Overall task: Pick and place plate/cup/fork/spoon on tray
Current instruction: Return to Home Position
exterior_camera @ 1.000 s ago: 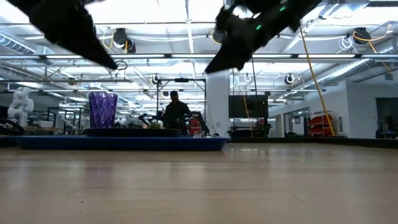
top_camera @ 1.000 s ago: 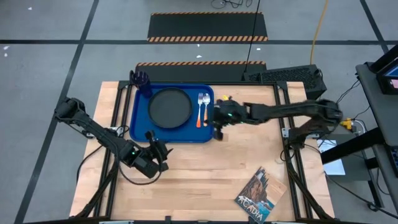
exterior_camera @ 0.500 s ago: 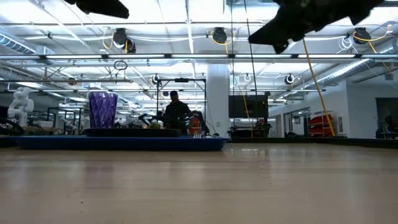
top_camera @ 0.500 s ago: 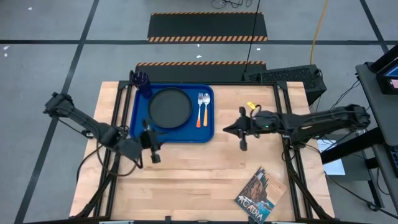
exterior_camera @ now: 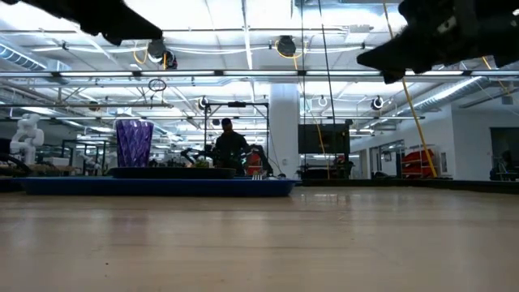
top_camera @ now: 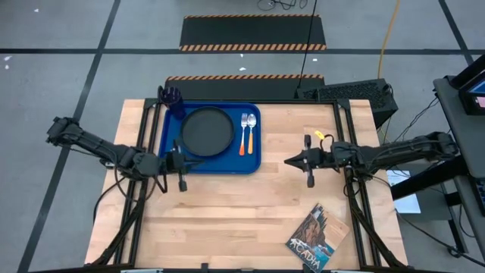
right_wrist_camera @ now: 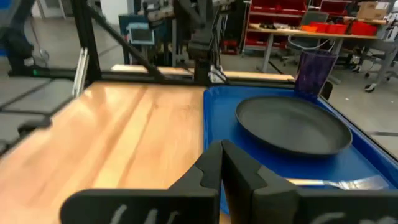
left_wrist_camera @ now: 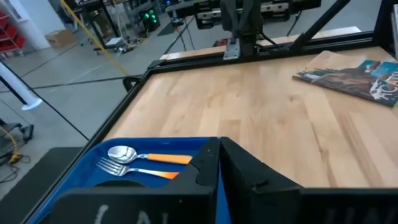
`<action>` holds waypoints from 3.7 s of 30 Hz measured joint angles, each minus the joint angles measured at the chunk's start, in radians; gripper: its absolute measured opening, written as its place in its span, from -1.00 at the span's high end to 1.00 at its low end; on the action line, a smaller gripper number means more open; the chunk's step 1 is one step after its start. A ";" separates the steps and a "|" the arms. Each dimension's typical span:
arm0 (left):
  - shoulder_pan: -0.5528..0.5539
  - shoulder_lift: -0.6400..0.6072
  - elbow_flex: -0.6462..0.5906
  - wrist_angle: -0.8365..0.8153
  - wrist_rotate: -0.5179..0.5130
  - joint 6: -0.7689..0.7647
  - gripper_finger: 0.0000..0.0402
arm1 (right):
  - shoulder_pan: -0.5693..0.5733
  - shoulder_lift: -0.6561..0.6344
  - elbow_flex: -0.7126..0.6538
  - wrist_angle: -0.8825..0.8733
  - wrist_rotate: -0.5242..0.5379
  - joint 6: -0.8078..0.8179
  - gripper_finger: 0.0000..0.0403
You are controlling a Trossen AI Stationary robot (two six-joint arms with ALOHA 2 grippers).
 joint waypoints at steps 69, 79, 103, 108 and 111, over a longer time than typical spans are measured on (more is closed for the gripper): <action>0.190 -0.686 -0.523 0.079 0.366 0.107 0.93 | -0.177 -0.493 -0.306 -0.003 -0.074 -0.156 1.00; 0.195 -0.686 -0.523 0.079 0.366 0.110 0.97 | -0.177 -0.615 -0.306 -0.112 -0.186 -0.115 1.00; 0.196 -0.686 -0.523 0.103 0.361 0.126 0.97 | -0.141 -0.766 -0.306 -0.280 -0.110 0.017 1.00; 0.196 -0.687 -0.523 0.103 0.361 0.131 0.91 | -0.101 -0.768 -0.306 -0.315 -0.100 0.020 1.00; 0.196 -0.686 -0.523 0.103 0.360 0.135 0.91 | -0.085 -0.768 -0.306 -0.313 -0.079 0.019 1.00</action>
